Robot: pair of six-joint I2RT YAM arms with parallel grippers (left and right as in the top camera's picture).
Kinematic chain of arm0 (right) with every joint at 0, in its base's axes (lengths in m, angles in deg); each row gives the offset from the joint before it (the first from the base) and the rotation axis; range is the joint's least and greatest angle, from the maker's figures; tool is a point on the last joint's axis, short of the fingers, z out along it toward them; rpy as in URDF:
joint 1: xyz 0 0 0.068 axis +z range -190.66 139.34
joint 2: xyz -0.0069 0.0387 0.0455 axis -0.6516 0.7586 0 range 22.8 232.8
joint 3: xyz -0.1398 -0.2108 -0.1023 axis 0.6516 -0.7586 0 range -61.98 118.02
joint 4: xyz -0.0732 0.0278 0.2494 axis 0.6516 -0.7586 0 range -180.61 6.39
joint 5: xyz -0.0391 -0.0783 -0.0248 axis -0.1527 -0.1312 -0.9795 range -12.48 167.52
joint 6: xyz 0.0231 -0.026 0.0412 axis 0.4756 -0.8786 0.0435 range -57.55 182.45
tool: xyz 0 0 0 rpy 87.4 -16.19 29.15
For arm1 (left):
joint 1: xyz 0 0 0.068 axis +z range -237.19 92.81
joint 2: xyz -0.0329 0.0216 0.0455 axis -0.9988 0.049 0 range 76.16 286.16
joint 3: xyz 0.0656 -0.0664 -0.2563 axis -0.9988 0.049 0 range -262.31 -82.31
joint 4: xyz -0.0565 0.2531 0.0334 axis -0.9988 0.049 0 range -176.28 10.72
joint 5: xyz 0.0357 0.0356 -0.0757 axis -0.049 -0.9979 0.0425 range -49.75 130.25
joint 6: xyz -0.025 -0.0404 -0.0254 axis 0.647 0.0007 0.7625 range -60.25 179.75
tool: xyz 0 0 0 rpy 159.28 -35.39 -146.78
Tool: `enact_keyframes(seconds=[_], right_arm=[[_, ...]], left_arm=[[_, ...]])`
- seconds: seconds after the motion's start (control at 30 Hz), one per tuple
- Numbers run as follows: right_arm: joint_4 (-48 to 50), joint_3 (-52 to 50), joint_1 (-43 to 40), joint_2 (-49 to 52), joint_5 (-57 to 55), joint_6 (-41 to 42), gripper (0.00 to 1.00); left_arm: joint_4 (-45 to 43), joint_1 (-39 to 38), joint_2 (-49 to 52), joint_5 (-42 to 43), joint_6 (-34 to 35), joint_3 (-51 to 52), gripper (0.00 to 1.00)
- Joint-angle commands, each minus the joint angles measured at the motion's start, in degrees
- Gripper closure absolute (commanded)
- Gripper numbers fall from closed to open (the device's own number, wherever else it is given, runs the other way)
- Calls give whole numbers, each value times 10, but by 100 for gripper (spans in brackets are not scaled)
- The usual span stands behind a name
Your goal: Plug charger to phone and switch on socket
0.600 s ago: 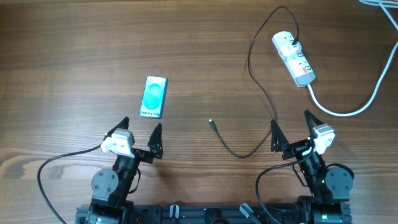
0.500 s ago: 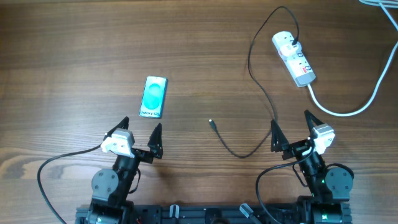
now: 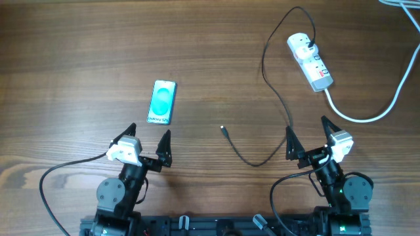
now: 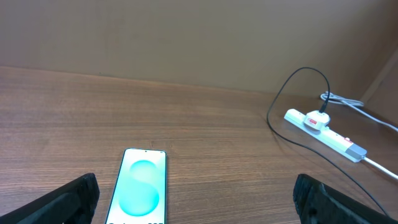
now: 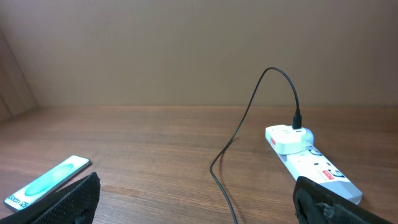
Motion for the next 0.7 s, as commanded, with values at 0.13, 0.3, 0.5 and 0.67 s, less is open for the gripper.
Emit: enact_keyframes(seconds=[0.13,0.3,0.5,0.67], right_arm=[[2,-1,2,-3,0,4,0],[2,-1,2,-3,0,4,0],[2,-1,2,-3,0,4,0],[2,-1,2,-3,0,4,0]], left_arm=[[5,3,-4,-9,0,2,0],[5,3,-4,-9,0,2,0],[5,3,-4,-9,0,2,0],[5,3,-4,-9,0,2,0]])
